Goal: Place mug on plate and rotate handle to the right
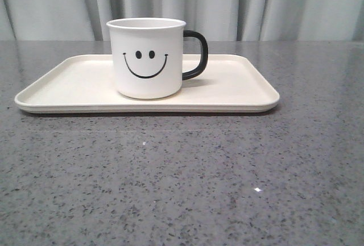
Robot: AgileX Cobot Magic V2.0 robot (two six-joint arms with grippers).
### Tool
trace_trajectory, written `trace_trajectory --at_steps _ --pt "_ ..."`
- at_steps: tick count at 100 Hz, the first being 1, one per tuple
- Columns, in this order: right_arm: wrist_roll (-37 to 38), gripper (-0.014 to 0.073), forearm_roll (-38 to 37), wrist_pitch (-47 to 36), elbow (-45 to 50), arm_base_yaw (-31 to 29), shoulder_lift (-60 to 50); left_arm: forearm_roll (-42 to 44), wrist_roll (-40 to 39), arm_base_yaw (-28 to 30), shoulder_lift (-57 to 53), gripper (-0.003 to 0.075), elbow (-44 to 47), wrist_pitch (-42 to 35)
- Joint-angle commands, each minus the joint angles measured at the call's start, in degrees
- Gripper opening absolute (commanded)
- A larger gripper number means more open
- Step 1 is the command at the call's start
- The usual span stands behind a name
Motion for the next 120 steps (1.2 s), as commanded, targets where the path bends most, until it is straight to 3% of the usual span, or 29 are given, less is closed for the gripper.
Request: trace_trajectory --at_steps 1,35,103,120 --pt "-0.40 -0.0120 1.27 -5.55 0.22 1.18 -1.14 -0.10 -0.56 0.14 -1.68 -0.0020 0.52 -4.44" --pt "-0.40 -0.0120 1.32 -6.90 5.09 2.62 -1.14 -0.10 -0.56 0.14 -1.68 -0.0020 0.52 -4.44" --pt "-0.40 -0.0120 1.26 -6.90 5.17 2.62 -1.14 -0.10 -0.56 0.14 -1.68 -0.0020 0.52 -4.44" --pt "1.92 -0.0120 -3.36 -6.90 5.17 2.62 -1.14 -0.10 -0.56 0.14 -1.68 -0.0020 0.52 -4.44"
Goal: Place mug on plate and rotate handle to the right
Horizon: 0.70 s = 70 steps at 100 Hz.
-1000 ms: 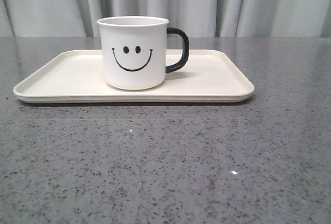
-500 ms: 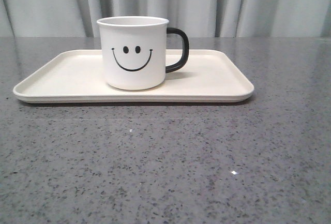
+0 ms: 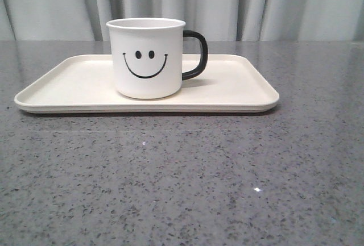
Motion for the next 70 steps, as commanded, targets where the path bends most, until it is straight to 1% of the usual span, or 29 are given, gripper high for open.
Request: trace_trajectory --at_steps 1,14,29,56,62,70 --pt "2.02 -0.0120 -3.21 -2.79 -0.05 0.05 -1.14 -0.10 -0.56 0.14 -1.68 -0.0020 0.52 -4.44" --pt "11.47 -0.0120 -10.68 -2.79 -0.05 0.05 -1.14 -0.10 -0.56 0.14 -1.68 -0.0020 0.52 -4.44" --pt "20.69 -0.0120 -20.40 -3.14 -0.05 0.05 -1.14 -0.10 -0.56 0.14 -1.68 -0.0020 0.52 -4.44" --pt "40.42 -0.0120 -40.73 -2.79 -0.05 0.05 -1.14 -0.10 -0.56 0.14 -1.68 -0.0020 0.52 -4.44" --pt "43.56 -0.0120 -44.45 -2.79 -0.05 0.05 -1.14 -0.10 -0.56 0.14 -1.68 -0.0020 0.52 -4.44" --pt "46.30 -0.0120 -47.31 -2.79 -0.05 0.05 -1.14 -0.10 -0.56 0.14 -1.68 -0.0020 0.52 -4.44"
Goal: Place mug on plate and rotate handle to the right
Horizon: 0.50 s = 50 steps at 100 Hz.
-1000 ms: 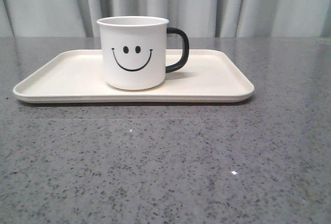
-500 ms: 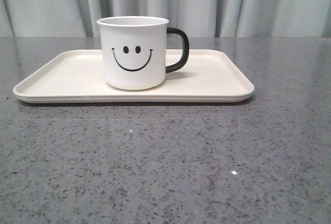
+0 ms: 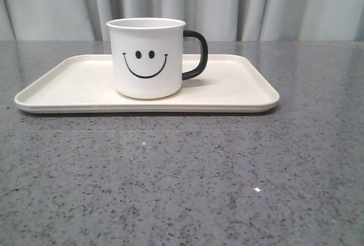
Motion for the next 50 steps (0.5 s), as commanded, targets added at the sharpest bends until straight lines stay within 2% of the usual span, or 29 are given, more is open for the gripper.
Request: trace_trajectory --at_steps 1,50 --pt "4.07 -0.0120 -4.74 -3.90 -0.05 0.05 -1.14 -0.10 -0.56 0.14 -1.68 -0.0020 0.52 -4.44" --pt "5.74 -0.0120 -8.30 -3.90 -0.05 0.05 -1.14 -0.10 -0.56 0.14 -1.68 -0.0020 0.52 -4.44"
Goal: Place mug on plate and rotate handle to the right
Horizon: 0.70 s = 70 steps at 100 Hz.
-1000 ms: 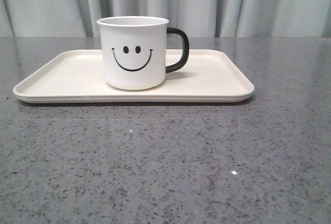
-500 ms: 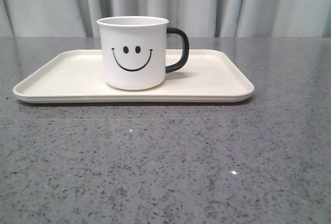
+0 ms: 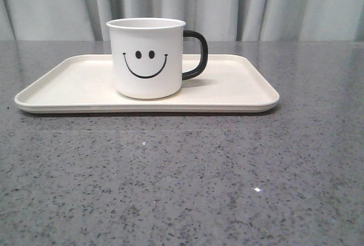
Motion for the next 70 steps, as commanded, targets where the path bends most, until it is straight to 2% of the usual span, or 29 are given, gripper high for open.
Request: trace_trajectory --at_steps 1,36,53,70 --pt "0.46 -0.0120 -1.47 -4.11 -0.05 0.05 -1.14 -0.10 -0.56 0.14 -1.68 -0.0020 0.52 -4.44" --pt "0.76 -0.0120 -2.98 -4.11 0.00 0.05 -1.14 -0.10 -0.56 0.14 -1.68 -0.0020 0.52 -4.44" --pt "5.16 -0.0120 -3.05 -4.75 0.00 0.05 -1.14 -0.10 -0.56 0.14 -1.68 -0.0020 0.52 -4.44" --pt "5.23 -0.0120 -3.69 -4.69 0.00 0.05 -1.14 -0.10 -0.56 0.14 -1.68 -0.0020 0.52 -4.44"
